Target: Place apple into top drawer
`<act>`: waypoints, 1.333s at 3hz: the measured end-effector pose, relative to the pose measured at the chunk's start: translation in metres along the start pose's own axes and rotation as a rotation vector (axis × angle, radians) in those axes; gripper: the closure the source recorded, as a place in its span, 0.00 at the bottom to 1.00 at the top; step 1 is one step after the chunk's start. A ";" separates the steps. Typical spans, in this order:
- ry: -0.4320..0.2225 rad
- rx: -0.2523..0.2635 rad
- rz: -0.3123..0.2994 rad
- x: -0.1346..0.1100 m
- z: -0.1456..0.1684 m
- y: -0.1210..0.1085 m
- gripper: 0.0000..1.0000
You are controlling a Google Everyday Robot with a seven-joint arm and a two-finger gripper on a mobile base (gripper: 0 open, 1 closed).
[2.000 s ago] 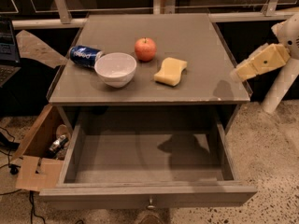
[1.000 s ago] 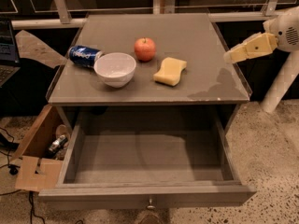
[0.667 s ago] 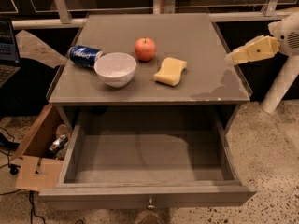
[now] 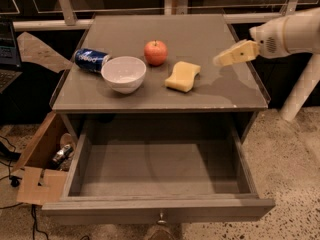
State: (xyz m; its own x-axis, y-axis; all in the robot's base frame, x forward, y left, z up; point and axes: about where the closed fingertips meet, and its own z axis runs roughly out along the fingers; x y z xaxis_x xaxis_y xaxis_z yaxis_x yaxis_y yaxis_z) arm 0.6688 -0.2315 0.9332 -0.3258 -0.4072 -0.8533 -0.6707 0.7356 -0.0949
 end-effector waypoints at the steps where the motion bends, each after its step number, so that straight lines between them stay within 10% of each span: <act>1: 0.005 -0.088 -0.013 -0.002 0.058 0.005 0.00; 4: -0.002 -0.229 -0.057 -0.032 0.159 0.032 0.00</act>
Offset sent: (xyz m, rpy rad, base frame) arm 0.0898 0.0975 -0.0625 0.0494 0.0670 0.2001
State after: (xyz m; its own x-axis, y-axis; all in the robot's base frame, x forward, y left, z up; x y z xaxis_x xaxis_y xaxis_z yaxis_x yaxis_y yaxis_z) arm 0.7638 -0.1083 0.8759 -0.2817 -0.4434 -0.8509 -0.8217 0.5693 -0.0246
